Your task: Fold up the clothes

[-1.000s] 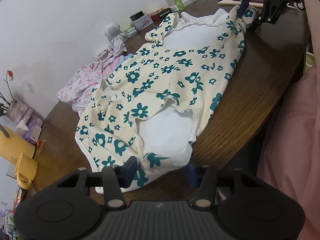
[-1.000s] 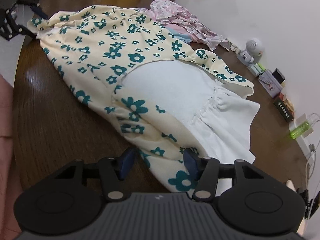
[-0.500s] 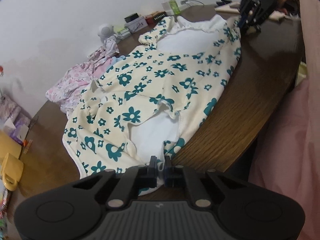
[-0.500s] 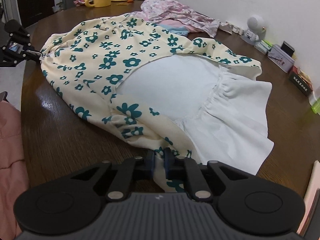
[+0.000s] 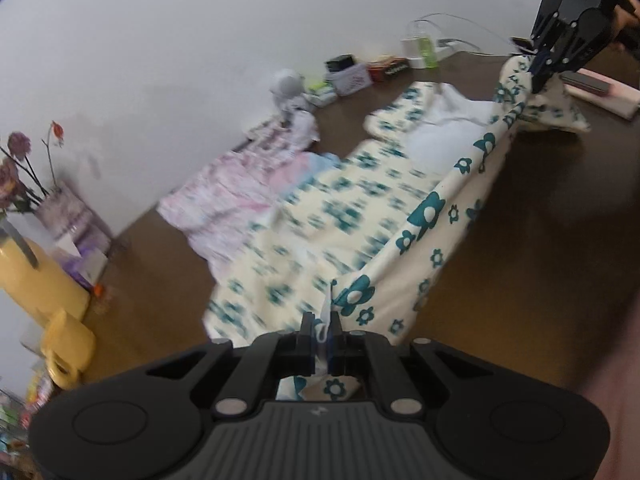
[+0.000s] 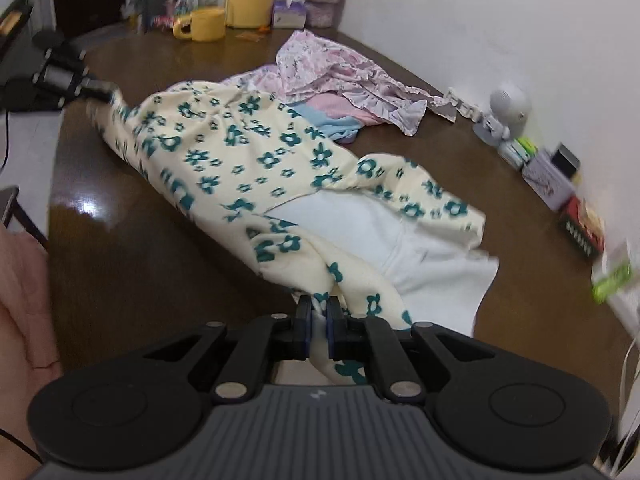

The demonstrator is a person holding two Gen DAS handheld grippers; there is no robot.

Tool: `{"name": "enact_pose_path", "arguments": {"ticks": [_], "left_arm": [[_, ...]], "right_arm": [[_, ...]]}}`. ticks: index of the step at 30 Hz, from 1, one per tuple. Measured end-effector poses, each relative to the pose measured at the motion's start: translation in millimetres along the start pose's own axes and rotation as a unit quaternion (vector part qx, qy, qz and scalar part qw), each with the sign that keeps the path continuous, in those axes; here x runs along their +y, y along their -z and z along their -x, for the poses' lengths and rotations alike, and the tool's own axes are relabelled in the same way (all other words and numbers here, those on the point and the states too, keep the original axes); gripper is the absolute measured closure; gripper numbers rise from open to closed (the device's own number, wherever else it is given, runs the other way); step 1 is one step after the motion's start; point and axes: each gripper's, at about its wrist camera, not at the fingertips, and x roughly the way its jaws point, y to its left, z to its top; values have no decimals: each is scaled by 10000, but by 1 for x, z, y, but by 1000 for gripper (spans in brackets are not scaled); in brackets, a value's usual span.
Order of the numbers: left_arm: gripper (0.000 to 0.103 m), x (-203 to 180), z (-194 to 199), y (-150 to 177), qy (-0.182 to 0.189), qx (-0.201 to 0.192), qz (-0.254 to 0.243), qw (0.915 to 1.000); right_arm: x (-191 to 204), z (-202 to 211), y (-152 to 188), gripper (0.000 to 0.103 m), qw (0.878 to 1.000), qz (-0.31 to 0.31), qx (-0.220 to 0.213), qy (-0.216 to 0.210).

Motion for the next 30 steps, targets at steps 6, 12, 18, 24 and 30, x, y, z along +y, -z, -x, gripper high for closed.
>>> {"name": "enact_pose_path", "arguments": {"ticks": [6, 12, 18, 24, 30], "left_arm": [[99, 33, -74, -25, 127, 533, -131, 9984], [98, 43, -117, -19, 391, 912, 59, 9950], [97, 45, -120, -12, 418, 944, 280, 9943], [68, 48, -104, -17, 79, 697, 589, 9958], [55, 40, -70, -38, 101, -337, 999, 9944]], "right_arm": [[-43, -65, -32, 96, 9976, 123, 604, -304], [-66, -111, -32, 94, 9952, 49, 801, -564], [-77, -120, -31, 93, 9962, 12, 614, -621], [-82, -99, -21, 67, 9983, -271, 151, -495], [-65, -60, -25, 54, 9910, -705, -1044, -461]]}}
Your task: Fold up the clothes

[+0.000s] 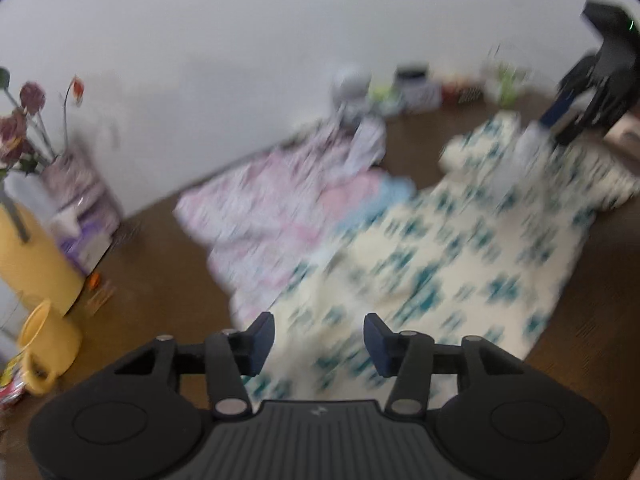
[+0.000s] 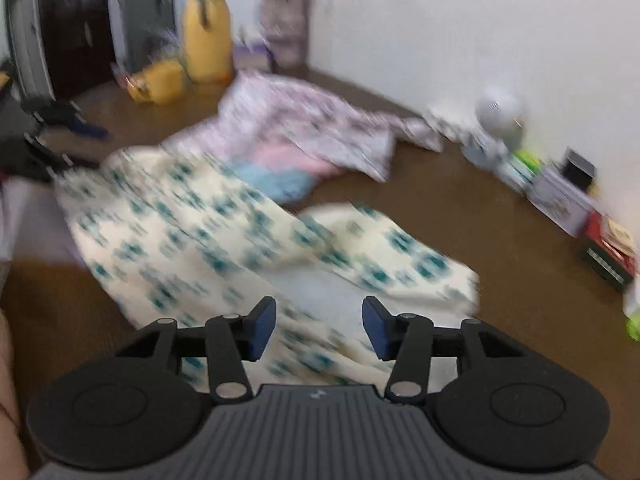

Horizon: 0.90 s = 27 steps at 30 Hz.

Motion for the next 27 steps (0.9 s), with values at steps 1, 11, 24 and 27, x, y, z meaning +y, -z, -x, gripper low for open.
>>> {"name": "enact_pose_path", "arguments": {"ticks": [1, 11, 24, 27], "left_arm": [[56, -8, -3, -2, 171, -65, -35, 9998], [83, -64, -52, 14, 874, 292, 29, 9957], [82, -38, -44, 34, 656, 344, 645, 9952], [82, -38, -44, 33, 615, 371, 635, 9954]], "right_arm": [[13, -6, -1, 54, 9998, 43, -90, -167], [107, -88, 12, 71, 9958, 392, -340, -755], [21, -17, 87, 92, 9983, -392, -404, 146], [7, -1, 101, 95, 9973, -492, -428, 329]]}}
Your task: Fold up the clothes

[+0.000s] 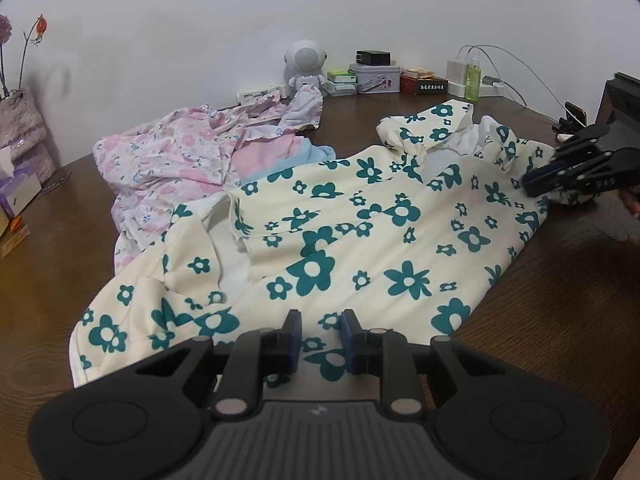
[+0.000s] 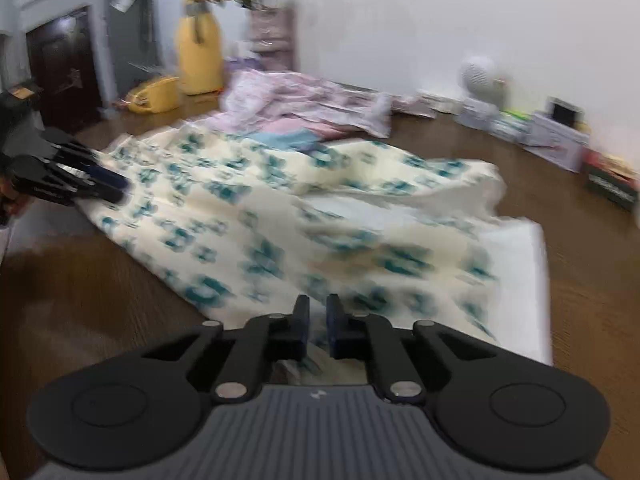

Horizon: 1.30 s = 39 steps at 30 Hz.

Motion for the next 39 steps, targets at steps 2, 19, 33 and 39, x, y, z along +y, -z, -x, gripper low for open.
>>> {"name": "enact_pose_path", "arguments": {"ticks": [2, 19, 33, 39], "left_arm": [[82, 0, 0, 0, -52, 27, -22, 10000], [82, -2, 3, -6, -425, 370, -367, 9977], [82, -3, 6, 0, -435, 266, -255, 9984], [81, -2, 8, 0, -415, 194, -191, 9988]], "right_arm": [[-10, 11, 4, 93, 9997, -216, -51, 39], [-27, 34, 16, 82, 9948, 629, 794, 44], [-47, 26, 13, 96, 9934, 779, 756, 369], [-45, 38, 18, 90, 9979, 149, 483, 394]]}}
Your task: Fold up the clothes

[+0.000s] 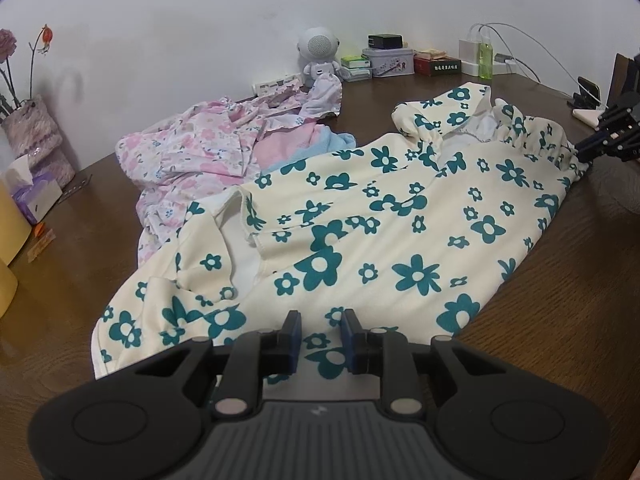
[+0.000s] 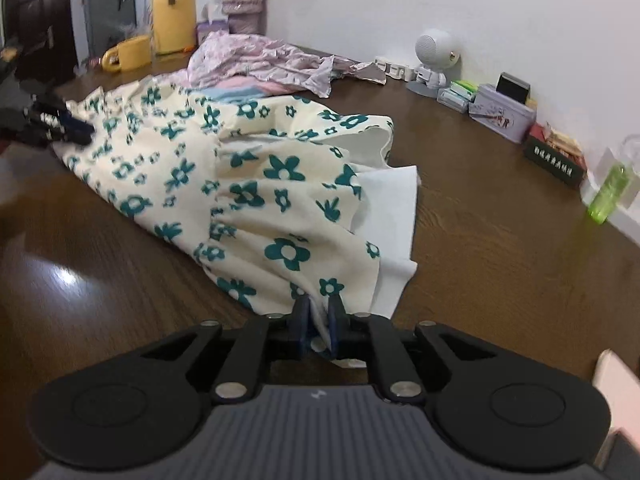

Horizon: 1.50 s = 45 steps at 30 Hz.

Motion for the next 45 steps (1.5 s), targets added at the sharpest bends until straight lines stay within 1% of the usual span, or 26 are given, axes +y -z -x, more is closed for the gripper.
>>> {"name": "enact_pose_path", "arguments": {"ticks": [1, 3, 5, 7, 8, 12, 13, 16, 20, 24, 25, 27, 29, 33, 36, 38, 40, 41, 43, 45], "left_arm": [[81, 0, 3, 0, -5, -34, -15, 10000], [81, -1, 9, 1, -4, -135, -15, 9999], [71, 2, 21, 2, 57, -353, 138, 9993], [68, 4, 31, 3, 128, -533, 284, 9981], [68, 4, 34, 4, 159, -592, 322, 9976], [68, -6, 37, 10, 163, -616, 320, 9975], [69, -6, 37, 12, 163, -629, 356, 9973], [69, 0, 42, 23, 124, -698, 542, 9960], [69, 23, 53, 44, -163, -726, 880, 9933], [72, 52, 52, 61, -345, -639, 1378, 9878], [75, 58, 50, 65, -358, -572, 1463, 9869], [75, 67, 49, 72, -316, -489, 1588, 9856], [75, 73, 51, 77, -278, -435, 1660, 9848], [75, 77, 58, 87, -407, -309, 1751, 9832], [75, 76, 62, 93, -471, -312, 1829, 9815], [75, 74, 63, 91, -552, -265, 1833, 9811], [78, 69, 67, 84, -618, -360, 1720, 9825], [77, 65, 69, 78, -562, -471, 1641, 9837], [77, 56, 72, 65, -340, -722, 1499, 9855], [77, 44, 65, 50, -102, -865, 1283, 9879]], "right_arm": [[1, 4, -1, 84, 9999, -93, -68, -18], [4, 17, -5, 80, 9988, -294, -377, -64], [10, 30, -11, 74, 9953, -536, -776, -200], [25, 28, -21, 70, 9929, -548, -992, -366], [35, 25, -27, 69, 9920, -501, -1068, -460], [84, -17, -56, 68, 9890, -159, -1068, -1012], [98, -32, -64, 66, 9889, -60, -1018, -1083], [130, -69, -86, 66, 9897, 154, -876, -1120], [152, -97, -102, 66, 9896, 300, -874, -1103], [156, -118, -100, 66, 9918, 87, -773, -1013], [156, -119, -98, 66, 9918, 39, -791, -1006], [153, -118, -94, 66, 9922, -36, -796, -958], [149, -116, -91, 65, 9930, -98, -789, -869], [141, -114, -85, 65, 9927, -247, -835, -836], [143, -113, -84, 65, 9935, -153, -827, -766], [145, -113, -84, 63, 9938, -87, -825, -737], [145, -111, -85, 62, 9937, -106, -827, -750], [144, -109, -85, 62, 9934, -142, -842, -767], [142, -102, -87, 59, 9926, -190, -939, -745], [139, -98, -87, 57, 9923, -218, -1007, -685]]}}
